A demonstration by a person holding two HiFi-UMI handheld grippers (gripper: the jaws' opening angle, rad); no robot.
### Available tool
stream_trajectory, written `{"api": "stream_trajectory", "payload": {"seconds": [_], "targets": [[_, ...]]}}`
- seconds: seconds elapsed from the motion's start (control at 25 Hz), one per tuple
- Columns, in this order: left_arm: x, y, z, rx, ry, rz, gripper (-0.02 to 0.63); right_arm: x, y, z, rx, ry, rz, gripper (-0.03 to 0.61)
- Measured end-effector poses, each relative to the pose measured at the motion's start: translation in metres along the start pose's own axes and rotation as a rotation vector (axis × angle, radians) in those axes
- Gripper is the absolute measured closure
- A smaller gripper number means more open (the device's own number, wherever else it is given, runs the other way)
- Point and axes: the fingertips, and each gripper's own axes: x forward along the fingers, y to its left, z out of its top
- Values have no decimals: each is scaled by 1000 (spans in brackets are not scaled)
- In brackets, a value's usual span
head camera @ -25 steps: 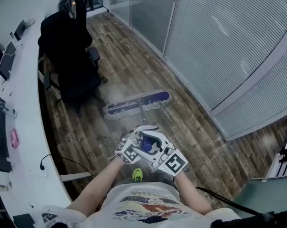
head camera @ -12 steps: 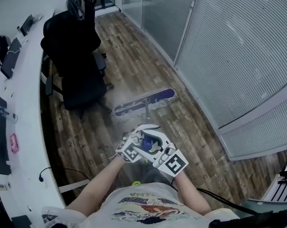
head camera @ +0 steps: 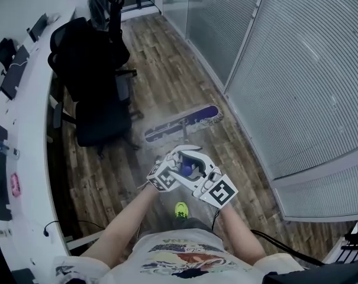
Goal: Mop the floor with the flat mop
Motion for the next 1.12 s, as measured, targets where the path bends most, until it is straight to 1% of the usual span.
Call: {"api": "stream_trajectory", "payload": {"seconds": [0.12,0.2,0.28,0.36,0.4,0.48,0.68,0.8,0.88,0.96,1.12], "targets": [[14,22,-5,-16,2,15,517,3,-24,-7,-14,17,2,360],[18,25,-4,-33,2,16,515,2,-30,-6,-12,17,-16,360],[17,16,-1,-48,-6,3,508,-2,-25,-5,-11,16,-37,362],[13,-2,-2,-54,3,-22,499,-9,-12,-2,6,10,-62,362],[10,-12,-2,-51,6,-33,497,-14,-4,0,17,16,-74,360],[-1,-31,8,-37,-15,-36,495,-22,18,1,26,42,-84,360],[-54,-92,27,-56,-49,-34,494,-26,97,14,18,119,-79,360],[-97,-140,34,-77,-66,-38,494,-27,160,24,25,177,-81,360],[-128,-173,47,-75,-89,-42,494,-29,205,30,13,211,-78,360],[-156,-209,57,-76,-101,-55,494,-34,249,36,5,226,-82,360],[-204,-274,60,-89,-96,-87,492,-42,326,47,18,247,-114,359]]}}
